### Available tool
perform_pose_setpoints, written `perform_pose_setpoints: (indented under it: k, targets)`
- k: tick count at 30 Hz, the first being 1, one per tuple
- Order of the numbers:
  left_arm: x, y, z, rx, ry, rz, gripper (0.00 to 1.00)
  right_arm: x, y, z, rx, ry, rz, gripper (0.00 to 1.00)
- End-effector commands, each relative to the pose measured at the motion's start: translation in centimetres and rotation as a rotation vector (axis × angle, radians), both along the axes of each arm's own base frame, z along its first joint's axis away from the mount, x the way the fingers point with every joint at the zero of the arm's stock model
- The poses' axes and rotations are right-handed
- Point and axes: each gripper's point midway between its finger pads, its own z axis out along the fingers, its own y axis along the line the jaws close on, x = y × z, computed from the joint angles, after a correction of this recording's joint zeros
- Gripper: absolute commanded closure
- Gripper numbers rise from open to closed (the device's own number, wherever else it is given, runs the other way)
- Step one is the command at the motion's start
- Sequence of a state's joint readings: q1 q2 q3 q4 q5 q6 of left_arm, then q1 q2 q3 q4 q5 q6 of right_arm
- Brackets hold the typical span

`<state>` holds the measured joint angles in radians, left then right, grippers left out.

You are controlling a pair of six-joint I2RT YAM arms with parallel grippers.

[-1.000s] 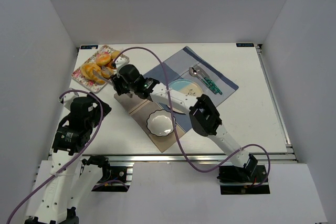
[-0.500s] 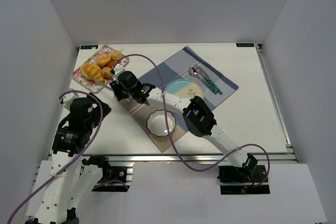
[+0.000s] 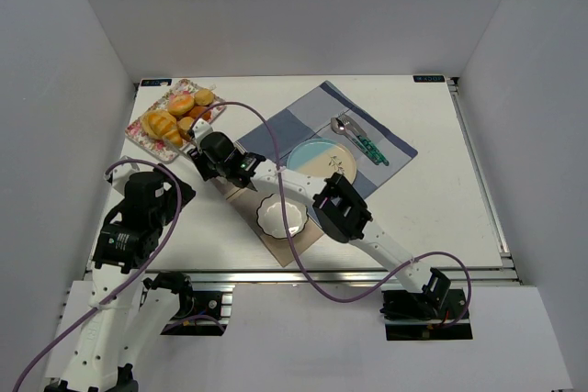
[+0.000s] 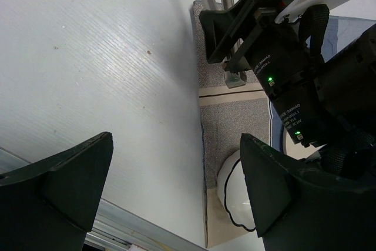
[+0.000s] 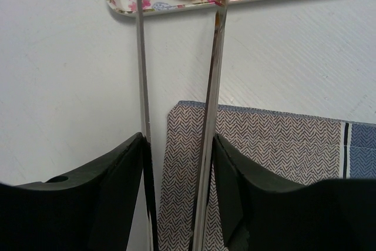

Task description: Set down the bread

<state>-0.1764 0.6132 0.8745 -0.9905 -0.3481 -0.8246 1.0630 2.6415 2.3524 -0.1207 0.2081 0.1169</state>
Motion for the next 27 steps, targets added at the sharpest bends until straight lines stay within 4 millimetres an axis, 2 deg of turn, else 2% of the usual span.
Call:
perform_pose_setpoints:
  k: [1,6,10,12,16,19,22,23,25,26,27]
  targets:
    - [0.0,0.0,0.0,0.006,-0.010,-0.008,0.02,1.1,1.0,2.7,0.059,-0.076,-0.024,0.46]
    - [0.0,0.0,0.2,0.004,-0.015,-0.007,0.02,1.4,0.9,2.5,0.055,-0.088,-0.044,0.52]
    - [0.0,0.1,0.3,0.007,-0.022,-0.002,0.02,1.6,0.8,2.4,0.051,-0.099,-0.051,0.65]
    - [0.0,0.1,0.4,0.006,-0.023,-0.004,0.02,1.7,0.8,2.4,0.051,-0.101,-0.052,0.65]
    - [0.0,0.1,0.3,0.010,-0.022,-0.002,0.02,1.4,1.0,2.9,0.064,-0.100,-0.038,0.77]
    - [0.0,0.1,0.3,0.008,-0.020,-0.005,0.02,0.5,1.9,5.6,0.127,-0.130,-0.001,0.91]
    - [0.1,0.0,0.4,0.003,-0.019,-0.004,0.02,-0.2,1.7,8.1,0.174,-0.133,0.017,0.99]
    - [0.1,-0.1,0.4,-0.001,-0.023,-0.008,0.02,-0.4,1.5,9.5,0.195,-0.143,0.023,1.00]
    - [0.1,-0.2,0.2,-0.005,-0.020,-0.012,0.02,-0.6,1.1,11.1,0.215,-0.159,0.024,1.00]
    - [0.2,-0.3,0.2,-0.010,-0.021,-0.014,0.02,-0.8,0.7,13.2,0.243,-0.180,0.023,1.00]
    - [0.2,-0.4,0.2,-0.013,-0.021,-0.017,0.02,-0.9,0.3,12.9,0.245,-0.180,0.017,1.00]
